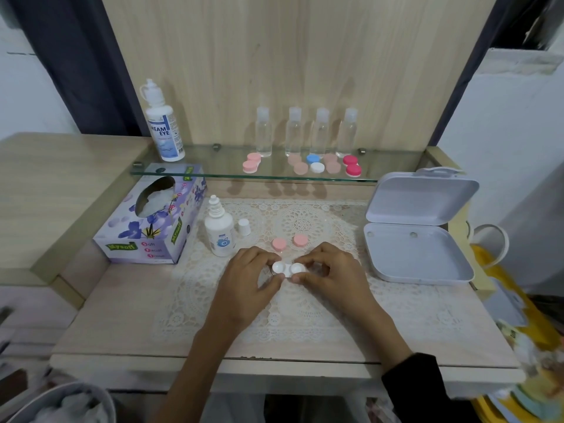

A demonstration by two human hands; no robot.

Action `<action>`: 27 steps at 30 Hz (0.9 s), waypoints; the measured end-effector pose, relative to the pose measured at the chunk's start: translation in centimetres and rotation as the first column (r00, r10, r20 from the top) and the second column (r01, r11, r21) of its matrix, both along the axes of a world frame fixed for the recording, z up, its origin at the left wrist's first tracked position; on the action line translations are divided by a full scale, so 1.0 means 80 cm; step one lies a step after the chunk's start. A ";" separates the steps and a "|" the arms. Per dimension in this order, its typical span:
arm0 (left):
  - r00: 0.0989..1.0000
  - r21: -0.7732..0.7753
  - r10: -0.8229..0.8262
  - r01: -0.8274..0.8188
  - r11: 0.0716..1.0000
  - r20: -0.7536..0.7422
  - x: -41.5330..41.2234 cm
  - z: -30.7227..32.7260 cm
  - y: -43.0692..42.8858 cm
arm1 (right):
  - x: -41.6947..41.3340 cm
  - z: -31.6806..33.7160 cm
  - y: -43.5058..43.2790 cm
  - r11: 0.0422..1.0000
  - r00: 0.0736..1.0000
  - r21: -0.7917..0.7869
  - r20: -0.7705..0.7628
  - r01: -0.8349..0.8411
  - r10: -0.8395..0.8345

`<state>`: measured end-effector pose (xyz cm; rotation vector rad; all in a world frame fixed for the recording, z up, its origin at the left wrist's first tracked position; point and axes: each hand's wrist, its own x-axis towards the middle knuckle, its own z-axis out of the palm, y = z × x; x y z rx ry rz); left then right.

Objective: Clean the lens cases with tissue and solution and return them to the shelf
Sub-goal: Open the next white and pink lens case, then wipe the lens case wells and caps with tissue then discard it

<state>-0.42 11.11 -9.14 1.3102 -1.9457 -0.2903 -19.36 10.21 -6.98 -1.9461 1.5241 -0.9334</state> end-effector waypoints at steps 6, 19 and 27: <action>1.000 -0.017 0.017 -0.017 1.000 0.001 0.000 -0.002 -0.001 | -0.003 -0.002 -0.002 1.000 0.998 -0.010 -0.058 -0.018 0.017; 0.798 -0.264 0.240 -0.441 0.858 -0.553 0.029 0.061 0.024 | -0.002 -0.009 0.002 0.997 0.998 -0.072 -0.055 0.004 -0.008; 0.757 0.083 0.556 -0.566 0.820 -0.344 0.145 0.118 -0.064 | -0.002 -0.011 0.002 0.996 0.998 -0.093 -0.055 -0.002 -0.003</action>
